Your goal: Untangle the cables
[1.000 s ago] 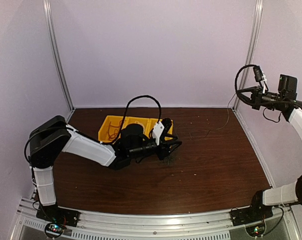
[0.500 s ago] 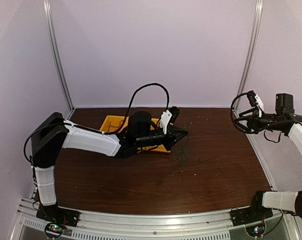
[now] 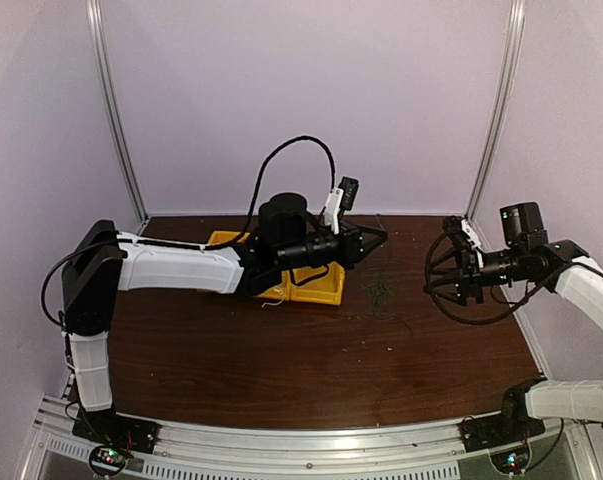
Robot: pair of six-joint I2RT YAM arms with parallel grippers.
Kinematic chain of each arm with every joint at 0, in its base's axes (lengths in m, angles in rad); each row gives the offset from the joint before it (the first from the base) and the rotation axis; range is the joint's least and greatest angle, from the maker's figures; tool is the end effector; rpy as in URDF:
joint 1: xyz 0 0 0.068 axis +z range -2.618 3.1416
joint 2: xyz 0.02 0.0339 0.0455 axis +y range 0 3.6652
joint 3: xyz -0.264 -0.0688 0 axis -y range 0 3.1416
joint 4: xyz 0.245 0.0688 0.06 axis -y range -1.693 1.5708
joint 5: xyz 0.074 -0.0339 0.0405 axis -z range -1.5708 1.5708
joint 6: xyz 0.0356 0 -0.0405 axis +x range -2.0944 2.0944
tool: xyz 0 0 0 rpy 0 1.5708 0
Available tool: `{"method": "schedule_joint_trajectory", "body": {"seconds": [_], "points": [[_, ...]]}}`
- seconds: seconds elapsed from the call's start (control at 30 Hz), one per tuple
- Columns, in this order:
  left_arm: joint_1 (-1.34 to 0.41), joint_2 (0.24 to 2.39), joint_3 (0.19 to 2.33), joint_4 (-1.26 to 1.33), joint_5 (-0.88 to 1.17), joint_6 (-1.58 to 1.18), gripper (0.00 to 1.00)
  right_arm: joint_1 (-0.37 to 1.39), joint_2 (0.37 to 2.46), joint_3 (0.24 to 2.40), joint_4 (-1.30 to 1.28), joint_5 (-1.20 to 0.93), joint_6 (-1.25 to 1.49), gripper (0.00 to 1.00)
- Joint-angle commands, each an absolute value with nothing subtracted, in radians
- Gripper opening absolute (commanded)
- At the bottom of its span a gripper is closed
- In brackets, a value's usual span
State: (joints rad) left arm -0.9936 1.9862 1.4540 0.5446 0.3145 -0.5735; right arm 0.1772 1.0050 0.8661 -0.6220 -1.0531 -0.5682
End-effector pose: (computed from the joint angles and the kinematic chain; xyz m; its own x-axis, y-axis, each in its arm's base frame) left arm 0.2505 -0.4048 0.2838 -0.5183 -0.1496 -0.8420 0.8148 0.2125 -0.5393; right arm 0.1873 0.0650 0.2987 -0.1918 -0.3049 -0.9329 -0.9609 0.2517 0.1153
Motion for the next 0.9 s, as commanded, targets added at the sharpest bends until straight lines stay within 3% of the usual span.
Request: {"method": "schedule_joint_trajectory", "body": {"seconds": [0.0,0.27,0.5,0.57,0.7,0.87], "points": [[-0.988,1.958,1.510,0.617,0.300,-0.694,0.00,0.273,1.064,0.860,-0.382,-1.002,-0.413,0.62],[-0.988,1.956,1.570,0.625,0.292,-0.754,0.00,0.329,1.201,0.881,-0.098,-0.971,-0.274,0.68],[-0.988,1.957,1.611,0.624,0.289,-0.778,0.00,0.402,1.318,0.951,-0.044,-1.039,-0.249,0.61],[-0.988,1.958,1.619,0.625,0.290,-0.785,0.00,0.414,1.340,0.965,-0.022,-1.057,-0.240,0.55],[-0.987,1.946,1.636,0.619,0.300,-0.787,0.00,0.425,1.399,0.981,-0.008,-1.068,-0.231,0.28],[-0.986,1.894,1.689,0.549,0.285,-0.708,0.00,0.423,1.462,0.914,-0.067,-1.055,-0.319,0.18]]}}
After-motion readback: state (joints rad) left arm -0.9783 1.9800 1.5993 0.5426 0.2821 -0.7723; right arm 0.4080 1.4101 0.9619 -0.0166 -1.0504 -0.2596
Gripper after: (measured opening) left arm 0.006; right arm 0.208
